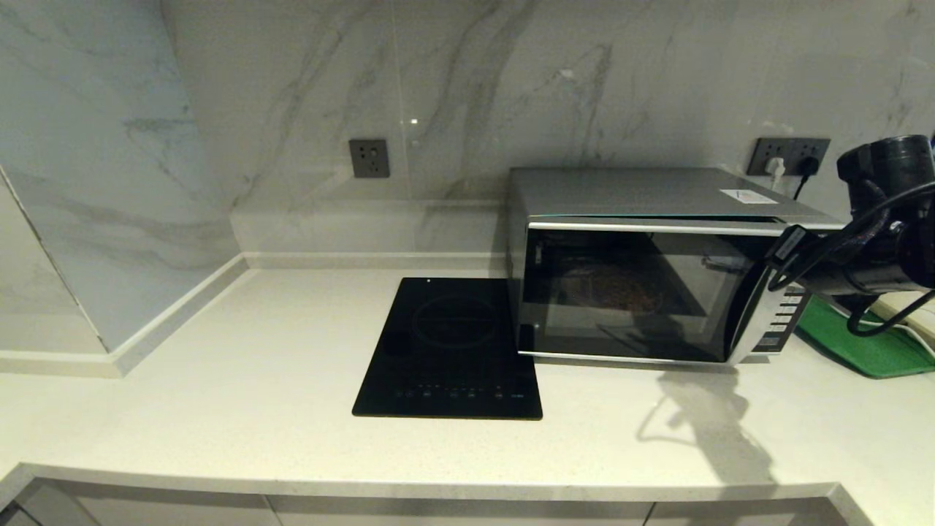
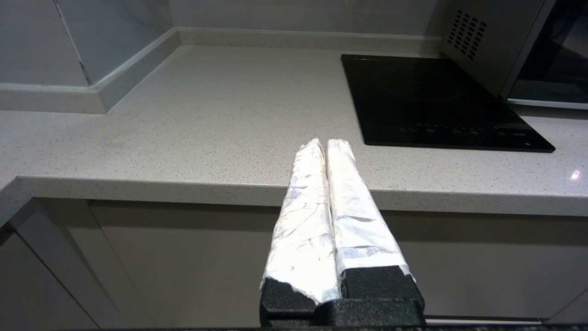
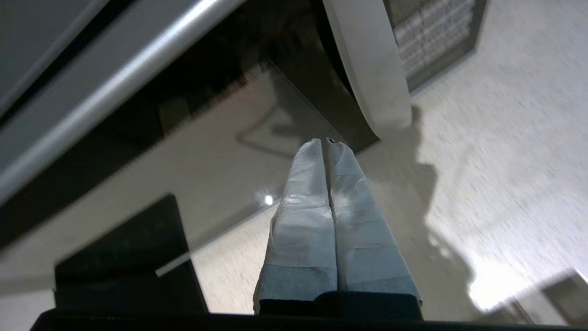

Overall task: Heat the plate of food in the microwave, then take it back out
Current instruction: Close the microwave oven

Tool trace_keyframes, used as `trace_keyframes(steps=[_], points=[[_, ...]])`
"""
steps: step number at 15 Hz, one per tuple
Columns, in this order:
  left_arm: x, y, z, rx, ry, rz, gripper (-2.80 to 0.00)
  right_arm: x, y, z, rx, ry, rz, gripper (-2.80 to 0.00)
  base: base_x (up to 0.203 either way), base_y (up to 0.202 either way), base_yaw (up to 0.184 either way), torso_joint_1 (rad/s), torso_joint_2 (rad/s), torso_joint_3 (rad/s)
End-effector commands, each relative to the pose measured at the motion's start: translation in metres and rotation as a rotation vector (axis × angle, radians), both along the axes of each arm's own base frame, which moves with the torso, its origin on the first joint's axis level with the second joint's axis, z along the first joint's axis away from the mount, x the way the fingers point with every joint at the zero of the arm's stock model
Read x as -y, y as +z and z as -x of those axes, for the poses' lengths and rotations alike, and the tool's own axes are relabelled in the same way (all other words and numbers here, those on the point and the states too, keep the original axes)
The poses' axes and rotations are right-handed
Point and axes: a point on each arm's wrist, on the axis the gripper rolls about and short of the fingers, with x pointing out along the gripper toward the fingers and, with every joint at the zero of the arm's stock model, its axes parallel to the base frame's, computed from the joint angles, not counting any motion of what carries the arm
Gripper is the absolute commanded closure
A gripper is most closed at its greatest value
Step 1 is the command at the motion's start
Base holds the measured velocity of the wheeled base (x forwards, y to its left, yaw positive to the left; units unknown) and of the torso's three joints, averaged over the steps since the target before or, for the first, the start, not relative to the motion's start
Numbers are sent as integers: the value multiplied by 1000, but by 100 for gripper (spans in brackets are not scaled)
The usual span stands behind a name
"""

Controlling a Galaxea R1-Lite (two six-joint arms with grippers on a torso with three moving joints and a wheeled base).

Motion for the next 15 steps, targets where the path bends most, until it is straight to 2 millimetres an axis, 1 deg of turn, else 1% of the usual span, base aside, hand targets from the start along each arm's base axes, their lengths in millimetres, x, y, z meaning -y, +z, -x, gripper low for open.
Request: trace_keyframes(steps=[1, 4, 6, 7, 11, 13, 15], points=[[0, 0, 0, 2, 1, 1, 0, 0, -13, -17, 14, -5, -3, 0, 0, 0, 0, 0, 0, 0], [0, 0, 0, 1, 1, 1, 0, 0, -20, -39, 82, -3, 0, 0, 0, 0, 0, 0, 0, 0], [0, 0, 0, 1, 1, 1, 0, 0, -19, -48, 113, -3, -1, 0, 0, 0, 0, 0, 0, 0], [0, 0, 0, 1, 1, 1, 0, 0, -15, -50, 136, -3, -1, 0, 0, 0, 0, 0, 0, 0], [0, 0, 0, 1, 1, 1, 0, 0, -11, -50, 162, -4, 0, 0, 0, 0, 0, 0, 0, 0], [0, 0, 0, 1, 0, 1, 0, 0, -7, -52, 217, -2, 4, 0, 0, 0, 0, 0, 0, 0], [0, 0, 0, 1, 1, 1, 0, 0, -6, -53, 231, 4, 17, 0, 0, 0, 0, 0, 0, 0]])
